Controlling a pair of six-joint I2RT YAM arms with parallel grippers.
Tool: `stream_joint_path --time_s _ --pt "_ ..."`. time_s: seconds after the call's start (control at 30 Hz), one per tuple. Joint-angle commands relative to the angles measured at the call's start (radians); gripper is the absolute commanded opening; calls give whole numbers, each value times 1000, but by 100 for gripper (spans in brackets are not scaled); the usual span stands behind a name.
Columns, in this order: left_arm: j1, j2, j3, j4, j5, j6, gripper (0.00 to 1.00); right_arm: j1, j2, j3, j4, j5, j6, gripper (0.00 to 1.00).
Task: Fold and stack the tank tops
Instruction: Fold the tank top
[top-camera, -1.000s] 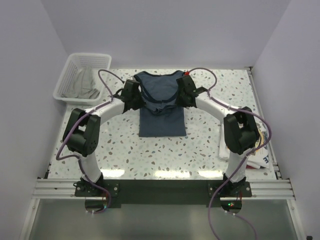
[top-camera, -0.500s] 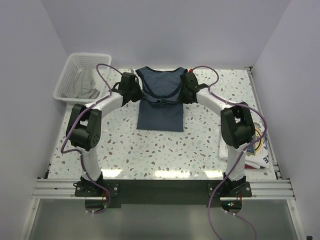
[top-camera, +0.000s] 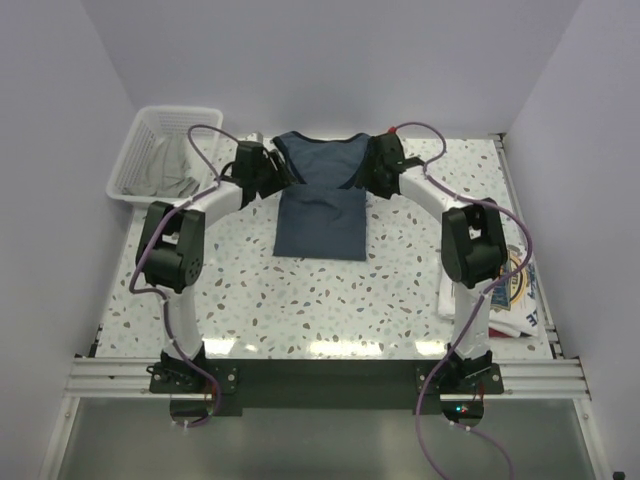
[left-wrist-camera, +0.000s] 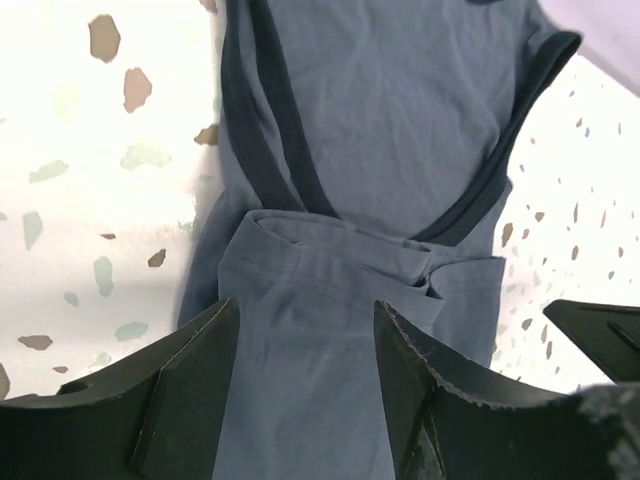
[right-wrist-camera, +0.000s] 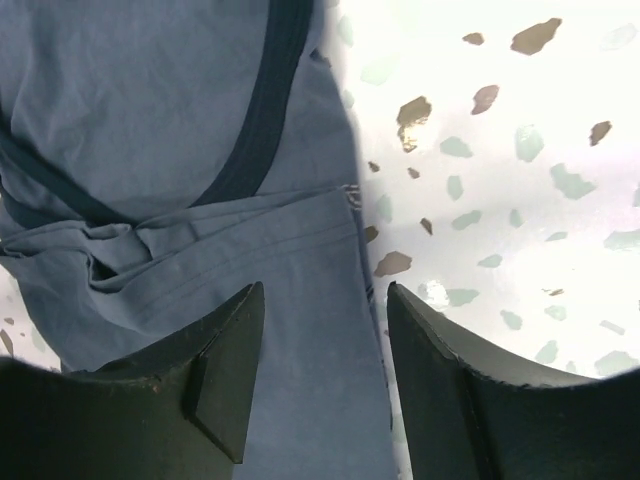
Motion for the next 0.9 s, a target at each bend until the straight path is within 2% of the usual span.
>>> stream_joint_path --time_s 0.0,0.1,0.13,0.2,0.23,0.3,0.37,0.5,0.6,0.67,0.87 --pt "18 -91 0 79 -5 28 61 -9 -64 13 5 17 -19 56" --pt "7 -123 -46 74 -8 -1 53 12 -99 -36 35 -31 -24 54" --pt "-1 -126 -69 78 -5 -6 44 25 -104 -42 39 -27 -30 53" --pt "-37 -131 -89 88 3 -11 35 75 -95 -36 28 -6 -48 50" --pt "-50 -127 -94 88 9 -11 26 91 -89 -24 23 14 -53 50" --pt "-79 -107 -98 97 21 -21 16 111 -52 -7 23 5 -52 45" --pt "-90 -73 -104 139 59 -31 12 112 -20 22 25 -21 -44 43" --pt "-91 -7 -92 191 92 -50 9 111 91 87 14 -53 -47 42" --pt "-90 48 -63 174 52 -61 9 98 132 114 3 -36 -35 41" --pt "-90 76 -60 174 9 -75 16 82 154 111 8 -32 -18 40" --pt "-78 105 -58 85 -109 -142 20 57 177 104 -24 19 -16 40"
